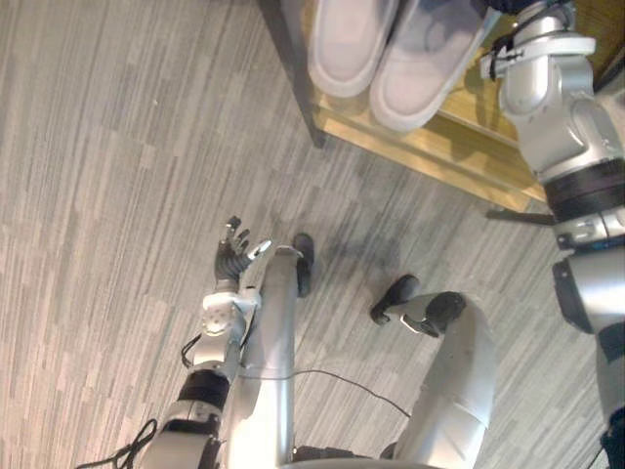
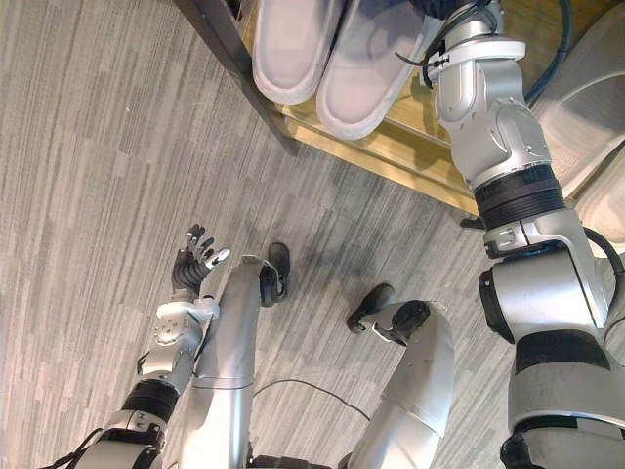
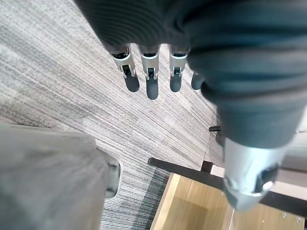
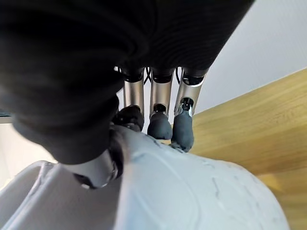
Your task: Organize the slippers on the shoe rack
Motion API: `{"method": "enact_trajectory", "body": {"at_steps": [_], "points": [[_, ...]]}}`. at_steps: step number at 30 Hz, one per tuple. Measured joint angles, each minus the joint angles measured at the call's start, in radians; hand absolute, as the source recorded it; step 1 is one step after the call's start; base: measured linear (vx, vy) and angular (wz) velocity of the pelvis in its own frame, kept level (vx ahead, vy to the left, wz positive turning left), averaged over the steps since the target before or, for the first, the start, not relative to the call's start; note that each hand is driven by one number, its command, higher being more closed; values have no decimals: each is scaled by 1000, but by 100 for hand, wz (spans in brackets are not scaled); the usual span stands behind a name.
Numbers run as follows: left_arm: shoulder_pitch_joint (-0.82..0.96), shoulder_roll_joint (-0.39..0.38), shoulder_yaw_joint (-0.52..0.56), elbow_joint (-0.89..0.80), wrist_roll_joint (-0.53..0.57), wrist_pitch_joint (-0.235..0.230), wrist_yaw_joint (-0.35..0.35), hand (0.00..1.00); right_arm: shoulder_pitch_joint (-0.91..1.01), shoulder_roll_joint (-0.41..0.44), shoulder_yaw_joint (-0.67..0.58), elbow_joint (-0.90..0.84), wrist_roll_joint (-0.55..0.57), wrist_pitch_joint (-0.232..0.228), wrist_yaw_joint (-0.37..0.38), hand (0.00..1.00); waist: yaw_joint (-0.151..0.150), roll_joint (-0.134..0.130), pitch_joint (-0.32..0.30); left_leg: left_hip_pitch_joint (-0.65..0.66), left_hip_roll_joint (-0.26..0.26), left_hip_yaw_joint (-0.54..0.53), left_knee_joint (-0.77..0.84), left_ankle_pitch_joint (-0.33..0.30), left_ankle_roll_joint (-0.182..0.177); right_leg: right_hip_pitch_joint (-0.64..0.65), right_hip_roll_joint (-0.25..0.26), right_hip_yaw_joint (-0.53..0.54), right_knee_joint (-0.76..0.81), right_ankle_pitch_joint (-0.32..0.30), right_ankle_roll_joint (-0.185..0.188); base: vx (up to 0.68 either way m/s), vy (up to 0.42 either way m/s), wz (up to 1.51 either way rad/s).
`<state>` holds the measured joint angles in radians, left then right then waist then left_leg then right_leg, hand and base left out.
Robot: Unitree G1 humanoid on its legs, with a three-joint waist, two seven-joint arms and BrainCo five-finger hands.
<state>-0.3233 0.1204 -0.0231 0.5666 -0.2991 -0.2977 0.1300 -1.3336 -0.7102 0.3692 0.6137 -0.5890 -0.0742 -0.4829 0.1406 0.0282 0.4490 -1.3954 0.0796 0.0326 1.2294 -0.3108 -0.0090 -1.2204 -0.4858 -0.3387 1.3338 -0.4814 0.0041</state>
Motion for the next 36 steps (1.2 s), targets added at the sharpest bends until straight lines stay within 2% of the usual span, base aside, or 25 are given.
{"method": "enact_trajectory", "body": {"at_steps": [9, 14, 18, 20, 23, 25, 28, 30, 31, 32, 36], "points": [[-1, 3, 0, 9, 0, 3, 2, 0, 111, -1, -97, -154, 0, 8, -17, 0, -4, -5, -3, 7, 3, -1, -27, 23, -3, 3, 4, -10, -17, 14, -22, 64, 2, 0], [-1, 3, 2, 39, 2, 22, 1, 0, 213, 15, -142, -268, 0, 8, -19, 0, -9, -6, -3, 46, 18, 10, -47, 25, -5, 28, 19, -5, -41, 24, -29, 68, -1, -11], [-1, 24, 4, 74, 3, 41, 2, 0, 306, 95, -248, -385, 0, 15, -43, 0, -23, -33, -23, 73, 30, 18, -78, 31, -11, 42, 37, -4, -68, 33, -31, 64, -19, -9], [0, 27, 4, 81, 4, 47, 2, 0, 340, 134, -291, -435, 3, 14, -55, 0, -29, -33, -23, 86, 31, 13, -82, 32, -12, 58, 41, -9, -72, 33, -31, 56, -12, 0], [5, 21, 3, 93, 11, 64, 2, 0, 409, 254, -361, -487, 54, 13, -75, 0, -35, -34, -23, 120, 32, 14, -94, 32, -14, 91, 46, -10, -85, 32, -29, 53, 0, 0], [19, 23, 3, 92, 28, 71, 2, 0, 465, 378, -385, -489, 142, 4, -79, 0, -40, -39, -27, 140, 33, 15, -98, 31, -15, 107, 49, -7, -86, 30, -26, 21, 0, 0], [28, 21, 4, 90, 43, 75, 1, 0, 523, 486, -392, -477, 263, -15, -79, 0, -41, -39, -34, 147, 34, 15, -98, 33, -17, 112, 50, -7, -83, 30, -26, 0, 0, 0], [33, 20, 5, 90, 47, 83, 1, 0, 548, 522, -396, -451, 354, -40, -60, 0, -39, -39, -34, 158, 34, 14, -98, 33, -17, 126, 50, -7, -83, 30, -26, 0, 0, 0], [34, 19, 5, 90, 49, 85, 2, 0, 550, 525, -397, -445, 363, -44, -56, 0, -38, -40, -34, 160, 34, 14, -98, 33, -17, 128, 50, -7, -83, 29, -25, 0, 0, 0], [44, 14, 9, 89, 64, 89, 2, 0, 562, 547, -413, -416, 446, -60, -30, 0, -36, -41, -36, 175, 34, 16, -100, 31, -19, 141, 50, -6, -85, 25, -18, 0, 0, 0], [48, -2, 39, 88, 65, 90, 3, 0, 569, 563, -465, -386, 637, -115, 13, 0, -30, -42, -38, 176, 38, 22, -113, 26, -23, 140, 50, -8, -92, 22, -15, -1, 3, 3]]}}
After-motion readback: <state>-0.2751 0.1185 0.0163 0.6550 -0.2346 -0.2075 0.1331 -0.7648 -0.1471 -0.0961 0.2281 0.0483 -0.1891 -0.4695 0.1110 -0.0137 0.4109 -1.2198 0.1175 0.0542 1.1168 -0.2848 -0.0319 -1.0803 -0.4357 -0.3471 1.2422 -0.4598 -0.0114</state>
